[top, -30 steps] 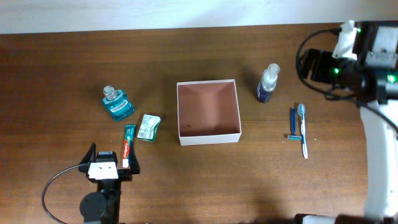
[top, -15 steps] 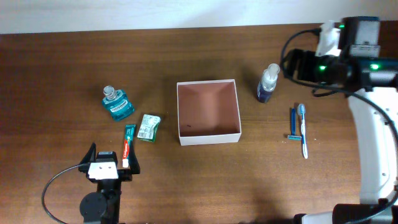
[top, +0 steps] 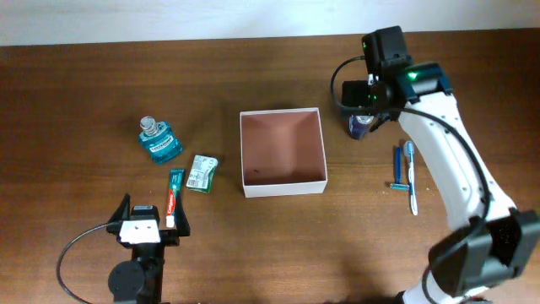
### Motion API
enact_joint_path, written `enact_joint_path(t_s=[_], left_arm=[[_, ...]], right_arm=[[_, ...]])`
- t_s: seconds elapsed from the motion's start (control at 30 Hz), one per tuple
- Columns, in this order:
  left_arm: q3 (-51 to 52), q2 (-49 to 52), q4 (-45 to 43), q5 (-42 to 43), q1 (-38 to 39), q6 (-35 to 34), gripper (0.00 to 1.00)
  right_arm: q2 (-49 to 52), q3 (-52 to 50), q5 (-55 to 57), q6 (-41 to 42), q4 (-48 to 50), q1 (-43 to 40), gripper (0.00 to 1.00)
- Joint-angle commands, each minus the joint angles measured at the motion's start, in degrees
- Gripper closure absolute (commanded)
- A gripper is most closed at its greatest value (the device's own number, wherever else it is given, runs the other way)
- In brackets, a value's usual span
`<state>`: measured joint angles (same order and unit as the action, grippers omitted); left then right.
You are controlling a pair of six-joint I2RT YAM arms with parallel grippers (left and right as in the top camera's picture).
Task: Pack container
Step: 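Lower the right gripper over the pump bottle and close on it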
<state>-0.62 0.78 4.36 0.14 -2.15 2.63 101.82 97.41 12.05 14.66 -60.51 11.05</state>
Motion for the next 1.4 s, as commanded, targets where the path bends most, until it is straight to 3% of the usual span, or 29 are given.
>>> enact_joint_path(t_s=[0.0,0.13,0.5,1.07,1.37], left_arm=[[0.11,-0.42,0.39,0.0,0.24,0.92,0.01],[0.11,-0.42,0.39,0.0,0.24,0.92,0.01],[0.11,-0.42,0.39,0.0,0.24,0.92,0.01],[0.11,-0.42,0.39,0.0,0.24,0.92,0.01],[0.11,-0.42,0.39,0.0,0.24,0.92,0.01]], right_arm=[[1.81,1.18,-0.13,1.95,0.57,-1.88,0.01],[2.78,1.18,-4.24,0.63,3.21,-2.56,0.0],[4.26,1.18,-3.89,0.66,10.64,-2.56,0.08],[9.2,1.16,-2.64,3.91,11.74,-4.13,0.15],[9.27,1.11,-5.05,3.87,12.15,-5.07,0.25]])
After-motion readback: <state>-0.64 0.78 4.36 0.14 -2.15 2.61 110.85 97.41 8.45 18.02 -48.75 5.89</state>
